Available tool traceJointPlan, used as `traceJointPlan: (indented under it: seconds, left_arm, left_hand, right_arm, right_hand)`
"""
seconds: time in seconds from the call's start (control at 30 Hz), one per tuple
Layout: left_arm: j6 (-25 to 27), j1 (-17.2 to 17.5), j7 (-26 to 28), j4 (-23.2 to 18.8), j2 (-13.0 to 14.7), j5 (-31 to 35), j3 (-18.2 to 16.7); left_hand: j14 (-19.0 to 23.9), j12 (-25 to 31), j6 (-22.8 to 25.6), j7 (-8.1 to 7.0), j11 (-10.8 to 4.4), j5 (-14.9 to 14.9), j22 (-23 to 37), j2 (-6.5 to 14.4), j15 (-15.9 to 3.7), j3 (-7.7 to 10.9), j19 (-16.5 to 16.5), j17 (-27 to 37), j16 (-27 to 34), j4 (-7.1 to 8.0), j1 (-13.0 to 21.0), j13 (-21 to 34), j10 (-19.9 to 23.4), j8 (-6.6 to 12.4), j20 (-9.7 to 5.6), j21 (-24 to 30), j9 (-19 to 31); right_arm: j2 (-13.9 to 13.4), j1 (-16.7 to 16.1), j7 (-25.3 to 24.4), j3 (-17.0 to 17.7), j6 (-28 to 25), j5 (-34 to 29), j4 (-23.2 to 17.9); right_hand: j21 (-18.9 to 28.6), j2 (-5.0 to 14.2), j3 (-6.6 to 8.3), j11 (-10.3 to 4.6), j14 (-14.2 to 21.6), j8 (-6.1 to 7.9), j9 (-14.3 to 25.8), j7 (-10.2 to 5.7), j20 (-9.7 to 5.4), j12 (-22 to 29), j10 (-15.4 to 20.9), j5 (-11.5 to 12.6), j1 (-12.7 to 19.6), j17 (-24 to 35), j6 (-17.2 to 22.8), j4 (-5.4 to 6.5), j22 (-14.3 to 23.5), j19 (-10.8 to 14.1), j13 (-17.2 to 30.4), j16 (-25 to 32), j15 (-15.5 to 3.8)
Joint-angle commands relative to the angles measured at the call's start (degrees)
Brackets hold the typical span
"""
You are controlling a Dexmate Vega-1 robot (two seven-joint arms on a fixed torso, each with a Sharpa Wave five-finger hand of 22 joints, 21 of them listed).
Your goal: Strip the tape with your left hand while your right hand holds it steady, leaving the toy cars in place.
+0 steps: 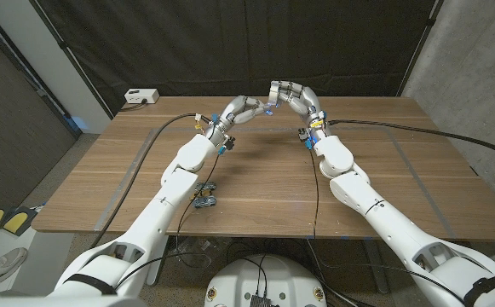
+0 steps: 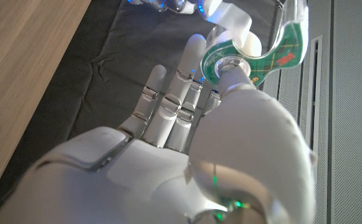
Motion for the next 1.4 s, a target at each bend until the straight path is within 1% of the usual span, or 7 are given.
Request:
traceJointPlan:
  seconds: [0.03, 0.27, 0.47, 0.6, 0.73, 0.97, 1.4]
  left_arm:
    - [-0.55, -2.69, -2.7, 1.99, 2.84, -4.12, 3.86]
    - [-0.39, -3.43, -5.82, 3.83, 2.65, -6.99, 3.88]
    - [-0.95, -3.99, -8.07, 4.63, 2.86, -7.77, 3.94]
    - [-1.12, -4.13, -8.83, 4.89, 2.94, -8.06, 3.77]
    - [-1.42, -4.22, -9.18, 5.04, 3.03, -7.98, 3.67]
    - [-1.94, -4.33, -10.18, 5.06, 3.37, -8.26, 3.73]
    - [-1.91, -4.24, -12.06, 3.99, 4.91, -8.51, 4.27]
  left_hand:
    - [0.44, 0.38, 0.32, 0.53, -1.65, 0.34, -0.13, -0.1, -7.22, 0.33, 0.04, 0.5, 0.17, -0.19, 0.23, 0.37, 2.27, 0.39, -0.81, 0.34, 0.4]
    - [0.9, 0.15, 0.46, 0.74, -1.57, 0.03, -0.33, -0.22, -7.18, 0.33, -0.01, 0.8, 0.45, -0.24, 0.21, 0.39, 2.74, 0.57, -1.27, 0.57, 0.76]
    - [0.87, -0.05, 0.53, 0.85, -1.25, -0.19, -0.45, -0.14, -7.03, 0.42, -0.22, 0.99, 0.48, -0.23, 0.2, 0.47, 2.87, 0.69, -1.42, 0.7, 1.04]
    - [0.9, -0.15, 0.6, 0.79, -1.29, -0.32, -0.53, -0.13, -7.02, 0.48, -0.34, 1.06, 0.46, -0.21, 0.15, 0.52, 3.06, 0.77, -1.6, 0.8, 1.22]
    - [0.91, -0.33, 0.36, 0.95, -1.38, -0.44, -0.6, -0.11, -6.85, 0.53, -0.41, 1.2, 0.51, -0.24, 0.17, 0.6, 2.98, 0.73, -1.57, 0.91, 1.39]
    - [0.78, -0.61, 0.57, 1.48, -0.89, -0.6, -0.73, -0.11, -6.75, 0.69, -0.54, 1.38, 0.46, -0.32, 0.22, 0.84, 2.87, 0.9, -1.51, 1.14, 1.72]
    - [0.76, -0.88, 0.71, 1.64, -0.59, -0.73, -0.92, -0.13, -6.59, 0.9, -0.88, 1.78, 0.56, -0.42, 0.26, 1.43, 3.09, 1.08, -1.44, 1.49, 2.27]
  right_arm:
    - [3.92, 0.2, -4.56, 0.93, 5.23, -3.12, 3.99]
    - [6.26, 0.85, -18.02, 0.73, 6.79, -15.54, 6.53]
    - [7.37, 2.16, -25.12, -0.05, 7.67, -20.92, 9.01]
    - [7.73, 2.67, -25.27, -0.46, 8.85, -19.44, 10.03]
    - [8.47, 3.07, -23.15, -0.64, 11.83, -15.33, 11.67]
    - [9.17, 3.11, -20.64, -0.58, 14.08, -11.29, 12.43]
    - [10.26, 2.86, -22.21, 0.16, 14.82, -11.82, 12.64]
  right_hand:
    - [0.08, -0.1, 0.35, -3.93, 0.09, 0.11, 6.53, 0.85, -5.19, 1.54, 9.61, 0.42, 0.62, 0.3, 4.7, 0.03, 0.02, 0.64, 11.44, 0.15, -2.15]
    - [-0.34, -0.24, 0.37, -4.09, -0.3, 0.2, 6.44, 0.25, -5.77, 0.89, 9.8, 0.46, 0.6, 0.42, 5.44, 0.09, -0.04, 0.19, 10.84, -0.25, -2.17]
    - [-0.51, -0.28, 0.34, -4.53, -0.5, 0.09, 6.36, -0.02, -6.15, 0.58, 9.71, 0.5, 0.5, 0.38, 5.52, 0.19, -0.03, -0.02, 10.73, -0.58, -2.18]
    - [-0.59, -0.35, 0.31, -4.6, -0.49, 0.09, 6.32, -0.15, -6.26, 0.5, 9.7, 0.54, 0.49, 0.45, 5.66, 0.19, -0.03, -0.07, 10.73, -0.63, -2.18]
    - [-0.66, -0.43, 0.31, -4.51, -0.51, 0.0, 6.27, -0.02, -6.36, 0.35, 9.92, 0.61, 0.55, 0.46, 5.68, 0.17, -0.04, -0.04, 10.59, -0.8, -2.19]
    - [-0.73, -0.45, 0.32, -4.35, -0.38, -0.04, 6.21, 0.26, -6.43, 0.27, 9.96, 0.7, 0.6, 0.61, 5.86, 0.18, -0.03, 0.04, 10.68, -0.86, -2.18]
    - [-0.95, -0.52, 0.31, -4.32, -0.06, -0.25, 6.08, 0.43, -6.53, 0.08, 10.25, 0.86, 0.68, 0.78, 5.98, 0.23, -0.05, 0.15, 10.8, -1.07, -2.18]
